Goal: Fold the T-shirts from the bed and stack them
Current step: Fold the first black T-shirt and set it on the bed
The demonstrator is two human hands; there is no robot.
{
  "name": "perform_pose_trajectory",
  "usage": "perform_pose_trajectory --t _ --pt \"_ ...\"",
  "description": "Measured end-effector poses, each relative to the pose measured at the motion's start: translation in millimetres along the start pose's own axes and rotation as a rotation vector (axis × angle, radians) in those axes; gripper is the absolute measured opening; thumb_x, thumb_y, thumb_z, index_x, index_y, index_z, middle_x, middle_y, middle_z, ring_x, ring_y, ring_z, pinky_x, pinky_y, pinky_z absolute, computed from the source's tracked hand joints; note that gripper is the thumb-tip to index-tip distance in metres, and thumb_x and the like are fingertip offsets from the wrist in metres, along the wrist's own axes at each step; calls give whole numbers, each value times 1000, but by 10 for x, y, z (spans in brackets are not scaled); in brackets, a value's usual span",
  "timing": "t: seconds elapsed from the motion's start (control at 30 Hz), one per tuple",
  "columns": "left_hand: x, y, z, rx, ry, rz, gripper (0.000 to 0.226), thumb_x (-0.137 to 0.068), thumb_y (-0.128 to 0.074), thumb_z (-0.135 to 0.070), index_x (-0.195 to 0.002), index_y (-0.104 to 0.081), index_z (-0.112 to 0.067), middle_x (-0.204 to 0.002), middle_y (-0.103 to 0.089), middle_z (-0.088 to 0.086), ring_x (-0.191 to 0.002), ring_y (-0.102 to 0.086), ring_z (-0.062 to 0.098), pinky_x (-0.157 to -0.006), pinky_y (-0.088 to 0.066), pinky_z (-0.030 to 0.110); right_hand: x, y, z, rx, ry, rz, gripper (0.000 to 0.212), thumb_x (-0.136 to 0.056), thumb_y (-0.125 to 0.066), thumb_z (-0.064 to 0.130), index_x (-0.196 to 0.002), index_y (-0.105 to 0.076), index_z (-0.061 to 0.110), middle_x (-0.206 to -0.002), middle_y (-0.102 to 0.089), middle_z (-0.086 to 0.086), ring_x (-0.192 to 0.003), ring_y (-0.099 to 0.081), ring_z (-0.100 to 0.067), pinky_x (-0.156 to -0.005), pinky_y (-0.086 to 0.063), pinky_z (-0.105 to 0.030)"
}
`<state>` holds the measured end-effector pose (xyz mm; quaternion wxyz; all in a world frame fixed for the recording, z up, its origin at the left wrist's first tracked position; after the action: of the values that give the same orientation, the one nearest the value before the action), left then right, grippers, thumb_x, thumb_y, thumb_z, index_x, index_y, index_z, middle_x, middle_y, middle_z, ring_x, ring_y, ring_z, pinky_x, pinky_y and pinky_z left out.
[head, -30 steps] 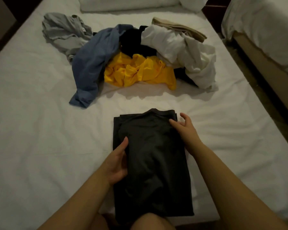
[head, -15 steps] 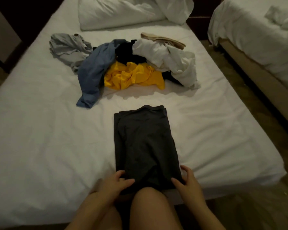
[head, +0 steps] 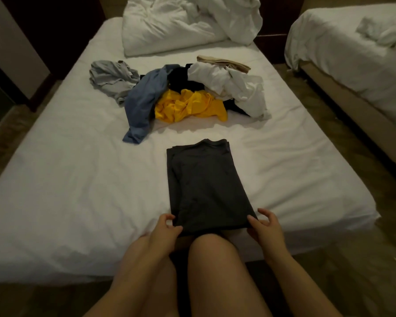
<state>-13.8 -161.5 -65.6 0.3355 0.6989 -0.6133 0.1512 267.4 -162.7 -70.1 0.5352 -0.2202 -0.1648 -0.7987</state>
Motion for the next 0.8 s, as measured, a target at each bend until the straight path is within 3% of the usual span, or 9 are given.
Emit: perform_pose_trajectory --t 0.13,0.27,0.4,0.57,0.7,0.8 --pt "129 48 1 249 15 27 29 -92 -51 -2 -113 -44 -21 -104 -57 21 -84 -62 35 -62 -54 36 124 -29 119 -39 53 24 38 -87 -61 6 -120 -47 19 -93 -63 -13 -88 -62 -21 -69 -51 -26" --pt "207 224 -70 199 -155 33 27 -90 -56 -6 -101 -57 -31 -100 -65 14 -89 -65 29 -69 -53 31 289 -106 283 86 188 141 30 -83 -62 -3 -99 -61 23 -95 -65 -6 -88 -62 -18 -68 -52 -21" --pt "319 296 -127 -99 -324 -19 39 -81 -60 7 -87 -63 -31 -101 -64 4 -85 -60 15 -75 -52 18 391 -82 327 299 338 114 39 -77 -60 -15 -85 -64 23 -88 -64 4 -85 -60 -15 -63 -48 -6" --pt "372 313 -59 -478 -390 -83 40 -79 -61 -5 -108 -64 -32 -112 -62 -3 -100 -60 17 -95 -49 35 522 -59 374 548 549 18 28 -78 -66 -7 -97 -69 14 -94 -63 -2 -87 -60 -16 -69 -41 -7" --pt "370 275 -28 -733 -489 -83 40 -79 -59 -17 -114 -59 -35 -110 -60 -3 -99 -59 16 -91 -48 33 661 -129 445 725 698 2 24 -79 -68 -3 -101 -70 8 -95 -64 -6 -82 -55 -13 -68 -37 -9" --pt "430 276 -64 -791 -568 -119 37 -76 -54 -16 -106 -52 -38 -100 -55 -2 -89 -60 21 -80 -51 39 753 -141 503 805 789 -18 25 -80 -65 -3 -103 -69 7 -95 -65 -11 -81 -59 -21 -69 -42 -21"
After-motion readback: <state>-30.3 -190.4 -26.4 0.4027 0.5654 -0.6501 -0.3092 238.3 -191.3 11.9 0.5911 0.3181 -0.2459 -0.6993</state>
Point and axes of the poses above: each hand's wrist, its own x-axis away from the middle knuckle, its own y-axis out of the back of the hand, z = x × y, the point moved 9 cm from there along -x, towards the middle knuckle
